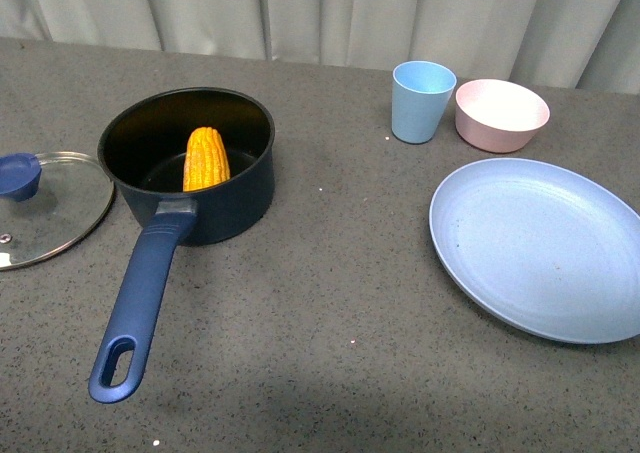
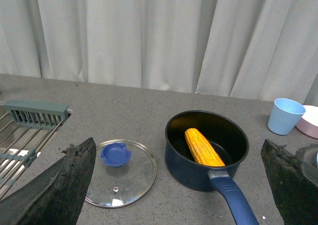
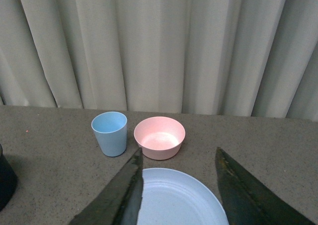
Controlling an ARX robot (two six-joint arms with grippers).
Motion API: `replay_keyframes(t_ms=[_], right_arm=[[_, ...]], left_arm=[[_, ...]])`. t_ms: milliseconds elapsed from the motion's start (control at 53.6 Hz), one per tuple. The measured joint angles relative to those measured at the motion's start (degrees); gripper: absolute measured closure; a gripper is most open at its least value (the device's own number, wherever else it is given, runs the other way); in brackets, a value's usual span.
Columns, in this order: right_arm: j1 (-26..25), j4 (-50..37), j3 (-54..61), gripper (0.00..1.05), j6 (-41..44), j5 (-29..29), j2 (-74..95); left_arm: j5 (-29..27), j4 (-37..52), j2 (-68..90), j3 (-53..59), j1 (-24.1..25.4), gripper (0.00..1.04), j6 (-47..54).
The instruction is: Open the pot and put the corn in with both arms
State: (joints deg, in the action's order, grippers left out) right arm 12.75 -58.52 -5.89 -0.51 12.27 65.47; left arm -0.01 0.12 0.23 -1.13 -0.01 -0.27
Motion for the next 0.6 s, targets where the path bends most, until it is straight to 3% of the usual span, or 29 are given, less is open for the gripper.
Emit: replay_keyframes(t_ms=[131, 429, 522, 597], right_arm=[[-3.48, 6.34, 2.71, 1.04, 0.26, -3.28, -9.11], [-6.93, 16.41, 4.96, 1.04, 0.37, -6.56, -21.59], [-10.69, 20.04, 5.29, 1.04, 0.42, -11.65, -25.59], [-12.28, 22.4, 5.44, 1.04, 0.37, -11.8, -28.41]], left_arm=[[0.02, 0.0, 0.0, 0.0, 0.0, 0.06, 0.0], [0.02, 0.0, 0.0, 0.0, 0.0, 0.06, 0.0], [0.02, 0.0, 0.0, 0.0, 0.0, 0.06, 0.0], [-0.02, 0.0, 0.0, 0.0, 0.0, 0.06, 0.0]])
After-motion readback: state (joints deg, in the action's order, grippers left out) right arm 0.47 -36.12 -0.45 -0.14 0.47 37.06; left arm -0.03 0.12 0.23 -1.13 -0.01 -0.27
